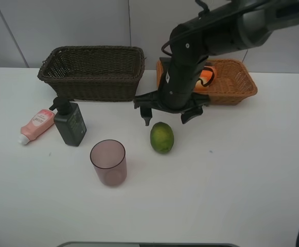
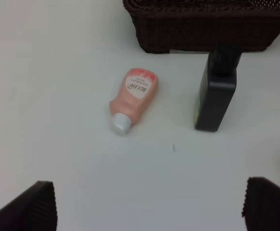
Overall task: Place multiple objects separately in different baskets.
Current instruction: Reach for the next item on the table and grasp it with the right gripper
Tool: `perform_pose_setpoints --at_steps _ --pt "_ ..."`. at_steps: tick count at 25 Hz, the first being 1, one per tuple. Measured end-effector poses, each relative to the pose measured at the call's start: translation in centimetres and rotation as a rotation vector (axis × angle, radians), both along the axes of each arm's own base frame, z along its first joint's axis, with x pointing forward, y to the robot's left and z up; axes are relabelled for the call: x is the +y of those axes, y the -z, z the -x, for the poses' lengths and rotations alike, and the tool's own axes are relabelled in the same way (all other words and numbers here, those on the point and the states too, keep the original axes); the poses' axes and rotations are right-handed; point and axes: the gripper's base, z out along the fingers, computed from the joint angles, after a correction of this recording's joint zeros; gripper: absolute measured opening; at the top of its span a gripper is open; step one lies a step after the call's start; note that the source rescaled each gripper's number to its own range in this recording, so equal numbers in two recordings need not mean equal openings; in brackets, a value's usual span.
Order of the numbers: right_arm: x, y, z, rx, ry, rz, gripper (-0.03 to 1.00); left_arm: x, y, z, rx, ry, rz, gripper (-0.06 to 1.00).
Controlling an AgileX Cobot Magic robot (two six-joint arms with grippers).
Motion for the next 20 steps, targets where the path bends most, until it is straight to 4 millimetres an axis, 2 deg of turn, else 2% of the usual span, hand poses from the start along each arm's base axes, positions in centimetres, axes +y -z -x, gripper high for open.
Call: perform_pose_setpoints --at_steps 20 --pt "1.3 3.8 0.6 0.075 -0.012 0.023 0.85 0.0 0.0 0.0 0.000 0.000 0.000 0.99"
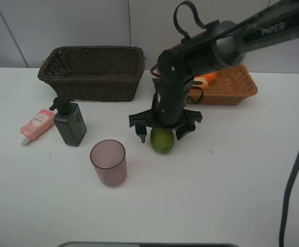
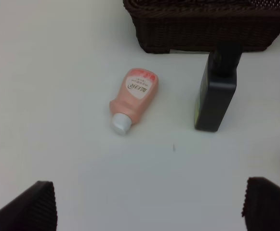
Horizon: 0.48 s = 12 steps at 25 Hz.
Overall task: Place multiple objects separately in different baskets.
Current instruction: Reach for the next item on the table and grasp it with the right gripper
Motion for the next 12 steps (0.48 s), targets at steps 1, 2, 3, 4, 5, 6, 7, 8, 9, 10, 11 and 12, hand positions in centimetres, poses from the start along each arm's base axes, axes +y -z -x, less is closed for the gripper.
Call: perform_pose_setpoints --at_steps 1,2,3,4,5,6,7,8,9,10,11,12 --pt "0.02 0.14 -0.01 0.002 0.001 -0.001 0.85 0.00 0.00 0.00 0.000 0.000 0.000 0.99" --pt "0.03 0.31 -0.01 0.004 0.001 0.001 0.85 0.00 0.00 0.00 0.000 0.000 0.000 0.99" --pt "0.03 0.46 -0.01 0.007 0.001 0.003 0.85 0.00 0.00 0.00 0.000 0.000 0.000 0.99" --pt "0.08 0.59 0.04 0.010 -0.001 0.006 0.85 0.00 0.00 0.00 0.000 0.000 0.000 0.99" --pt "0.13 0.63 0.06 0.009 -0.002 0.005 0.85 0.00 0.00 0.00 0.000 0.000 0.000 0.99" --pt "0.20 0.76 0.12 0.012 -0.005 0.007 0.85 0.00 0.00 0.00 0.000 0.000 0.000 0.99" --pt "0.19 0.89 0.11 0.013 -0.004 0.009 0.85 0.00 0.00 0.00 0.000 0.000 0.000 0.99" --pt "0.23 1.04 0.15 0.017 -0.005 0.011 0.85 0.00 0.00 0.00 0.000 0.000 0.000 0.99" --pt "0.24 1.09 0.16 0.019 -0.004 0.010 0.81 0.00 0.00 0.00 0.000 0.000 0.000 0.99" --pt "0.24 1.08 0.17 0.019 -0.003 0.009 0.76 0.00 0.00 0.00 0.000 0.000 0.000 0.99" --pt "0.24 1.08 0.17 0.019 -0.003 0.009 0.76 0.00 0.00 0.00 0.000 0.000 0.000 0.99" --pt "0.26 1.08 0.18 0.020 -0.001 0.008 0.67 0.00 0.00 0.00 0.000 0.000 0.000 0.99"
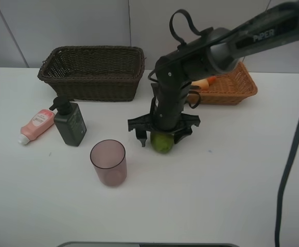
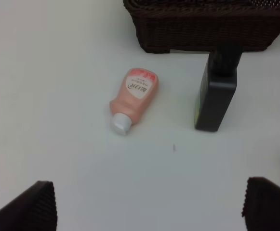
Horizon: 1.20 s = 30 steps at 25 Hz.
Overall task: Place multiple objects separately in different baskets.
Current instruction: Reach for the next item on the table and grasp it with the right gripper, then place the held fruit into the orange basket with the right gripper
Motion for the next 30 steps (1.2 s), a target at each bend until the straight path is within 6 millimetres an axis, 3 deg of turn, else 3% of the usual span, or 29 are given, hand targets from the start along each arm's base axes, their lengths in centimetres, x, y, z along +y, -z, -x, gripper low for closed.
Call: perform_pose_setpoints --at_steps 4,30 --pt "0.03 0.00 0.01 0.001 0.003 -0.004 0.00 0.00 0.00 0.00 0.000 0.000 0.000 0.99" --pt "-0.07 0.02 0.12 0.013 0.005 0.007 0.01 0.00 0.00 0.00 0.000 0.000 0.000 0.99"
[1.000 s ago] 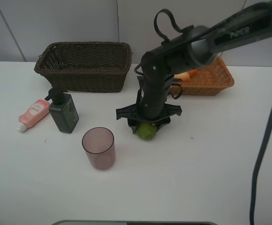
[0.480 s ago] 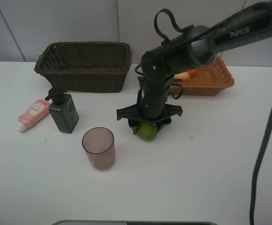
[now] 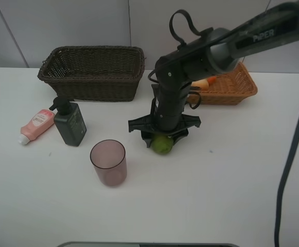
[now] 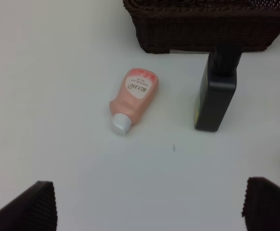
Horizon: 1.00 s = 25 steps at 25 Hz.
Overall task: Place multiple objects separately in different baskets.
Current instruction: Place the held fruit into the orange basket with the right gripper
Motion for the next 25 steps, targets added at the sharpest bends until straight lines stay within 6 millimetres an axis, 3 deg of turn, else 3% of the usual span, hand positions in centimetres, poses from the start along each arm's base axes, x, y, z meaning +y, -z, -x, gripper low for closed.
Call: perform_pose_setpoints --at_steps 11,25 --pt "-0.3 -0.6 0.3 0.020 -0.011 0.023 0.01 0.0 0.0 0.0 0.000 0.000 0.000 0.99" --pt "0.4 -8.0 -0.7 0.028 -0.138 0.063 0.01 0.0 0.0 0.0 0.000 0.000 0.000 0.99"
